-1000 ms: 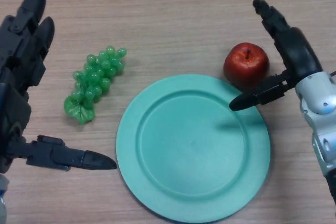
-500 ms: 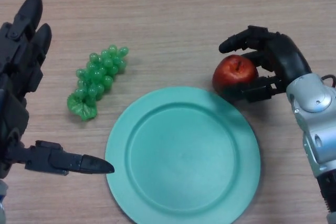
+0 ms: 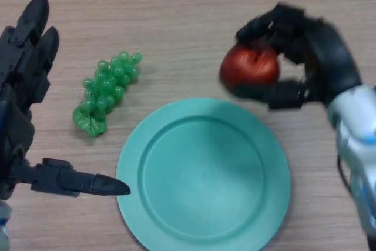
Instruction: Pick up the red apple and place it on the plate
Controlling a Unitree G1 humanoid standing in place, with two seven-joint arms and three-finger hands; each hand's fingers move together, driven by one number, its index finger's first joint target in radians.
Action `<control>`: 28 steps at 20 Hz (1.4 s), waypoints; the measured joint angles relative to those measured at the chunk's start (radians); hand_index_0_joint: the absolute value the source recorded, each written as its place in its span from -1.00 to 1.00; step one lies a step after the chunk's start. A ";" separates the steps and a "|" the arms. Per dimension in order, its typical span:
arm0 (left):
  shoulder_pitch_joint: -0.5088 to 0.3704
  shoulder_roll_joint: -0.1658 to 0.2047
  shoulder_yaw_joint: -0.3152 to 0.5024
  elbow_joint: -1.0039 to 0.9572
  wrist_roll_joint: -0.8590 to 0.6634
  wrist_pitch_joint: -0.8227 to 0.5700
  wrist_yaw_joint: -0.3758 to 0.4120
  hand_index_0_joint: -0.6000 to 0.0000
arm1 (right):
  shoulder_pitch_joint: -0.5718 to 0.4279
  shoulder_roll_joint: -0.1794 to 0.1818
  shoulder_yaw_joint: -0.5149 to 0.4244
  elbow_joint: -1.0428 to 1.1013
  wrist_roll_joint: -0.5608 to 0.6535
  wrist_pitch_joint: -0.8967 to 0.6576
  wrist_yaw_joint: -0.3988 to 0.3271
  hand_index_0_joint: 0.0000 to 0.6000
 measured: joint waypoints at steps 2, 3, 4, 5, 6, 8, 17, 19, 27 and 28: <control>-0.015 0.002 0.000 0.000 0.000 0.000 0.000 1.00 | 0.063 0.001 0.087 -0.027 -0.027 -0.004 0.013 1.00; -0.021 0.004 0.001 0.000 0.000 0.000 0.000 1.00 | 0.082 0.001 0.117 -0.027 -0.054 -0.016 0.009 1.00; -0.025 0.010 0.001 0.000 -0.001 0.000 0.000 1.00 | 0.108 0.000 0.157 -0.026 -0.094 -0.044 0.008 1.00; -0.027 0.010 0.001 0.000 -0.001 0.000 0.000 1.00 | 0.122 0.000 0.181 -0.020 -0.116 -0.071 0.002 1.00; -0.029 0.010 0.001 0.000 -0.002 0.000 0.000 1.00 | 0.133 0.000 0.216 -0.004 -0.120 -0.115 -0.031 1.00; -0.027 0.010 0.002 -0.001 -0.009 0.003 0.000 1.00 | 0.156 -0.001 0.257 0.010 -0.134 -0.177 -0.070 1.00; 0.005 0.007 0.004 -0.001 -0.011 0.003 0.000 1.00 | 0.205 -0.004 0.341 0.029 -0.247 -0.195 -0.099 0.67; 0.010 0.005 0.004 -0.001 -0.011 0.003 0.000 1.00 | 0.205 -0.004 0.353 0.029 -0.271 -0.195 -0.099 -0.17; 0.025 -0.015 0.003 -0.052 -0.006 0.004 -0.001 1.00 | 0.128 -0.003 0.193 -0.366 -0.068 0.033 -0.041 -1.00; 0.016 -0.014 0.003 -0.061 0.000 0.004 -0.001 1.00 | 0.125 -0.002 0.118 -0.411 -0.034 0.057 -0.029 -1.00</control>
